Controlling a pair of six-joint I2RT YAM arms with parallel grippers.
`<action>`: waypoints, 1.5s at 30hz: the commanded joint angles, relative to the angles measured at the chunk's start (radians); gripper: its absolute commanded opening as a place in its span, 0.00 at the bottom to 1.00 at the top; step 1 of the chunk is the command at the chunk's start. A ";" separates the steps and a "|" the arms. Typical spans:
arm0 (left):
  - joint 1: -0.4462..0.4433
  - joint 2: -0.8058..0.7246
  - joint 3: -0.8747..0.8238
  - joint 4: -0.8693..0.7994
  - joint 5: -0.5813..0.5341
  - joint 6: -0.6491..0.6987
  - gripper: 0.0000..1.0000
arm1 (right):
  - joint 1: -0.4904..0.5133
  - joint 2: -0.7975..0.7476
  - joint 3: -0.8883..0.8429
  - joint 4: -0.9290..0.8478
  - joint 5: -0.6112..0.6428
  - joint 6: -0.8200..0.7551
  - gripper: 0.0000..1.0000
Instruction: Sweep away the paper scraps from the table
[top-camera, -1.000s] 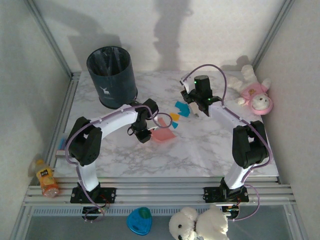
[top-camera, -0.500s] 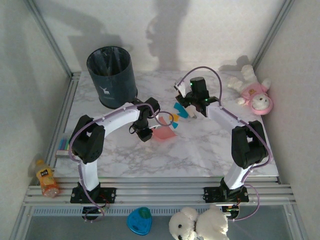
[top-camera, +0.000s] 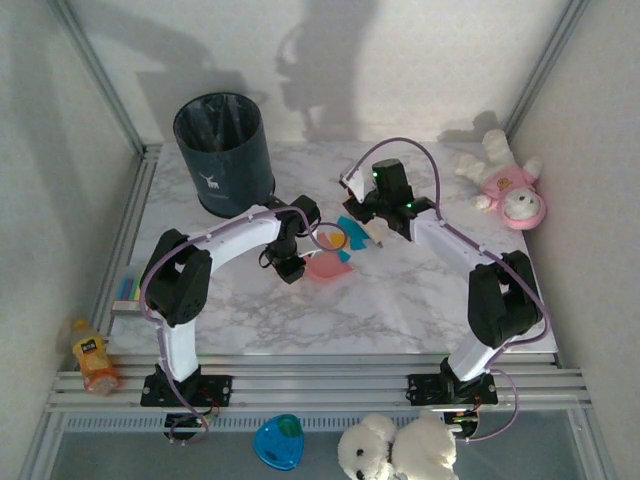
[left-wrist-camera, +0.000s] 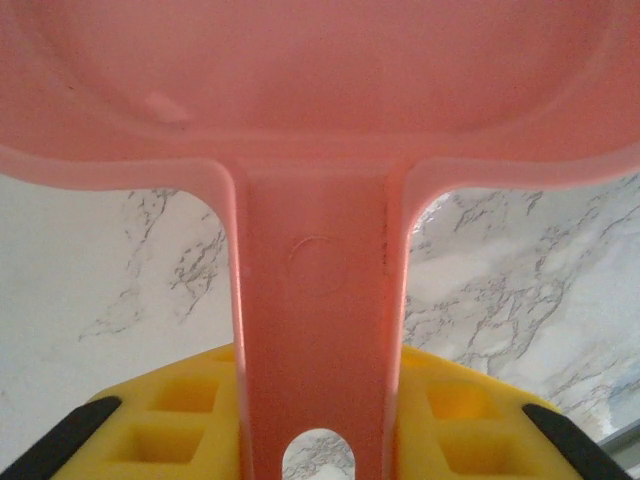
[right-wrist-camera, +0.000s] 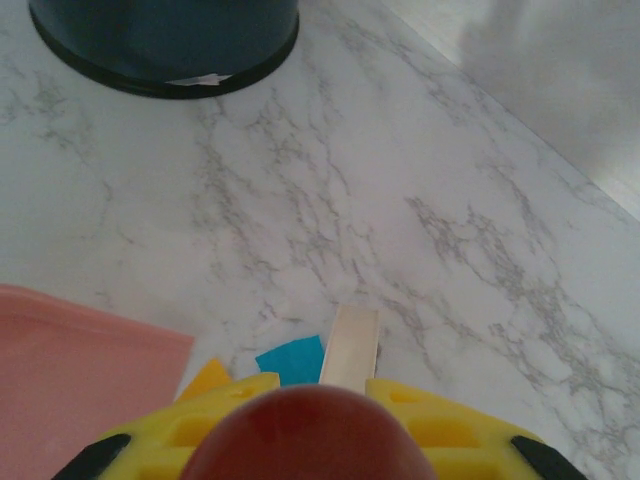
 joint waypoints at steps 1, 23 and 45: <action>-0.003 0.024 0.029 -0.029 -0.024 -0.015 0.16 | 0.027 -0.037 -0.026 -0.050 -0.032 0.030 0.00; -0.001 0.003 0.013 -0.018 -0.025 0.001 0.16 | 0.087 -0.160 -0.063 -0.119 -0.048 0.092 0.00; -0.002 -0.017 0.009 -0.026 -0.028 0.024 0.16 | 0.091 -0.186 -0.111 -0.004 0.245 0.270 0.00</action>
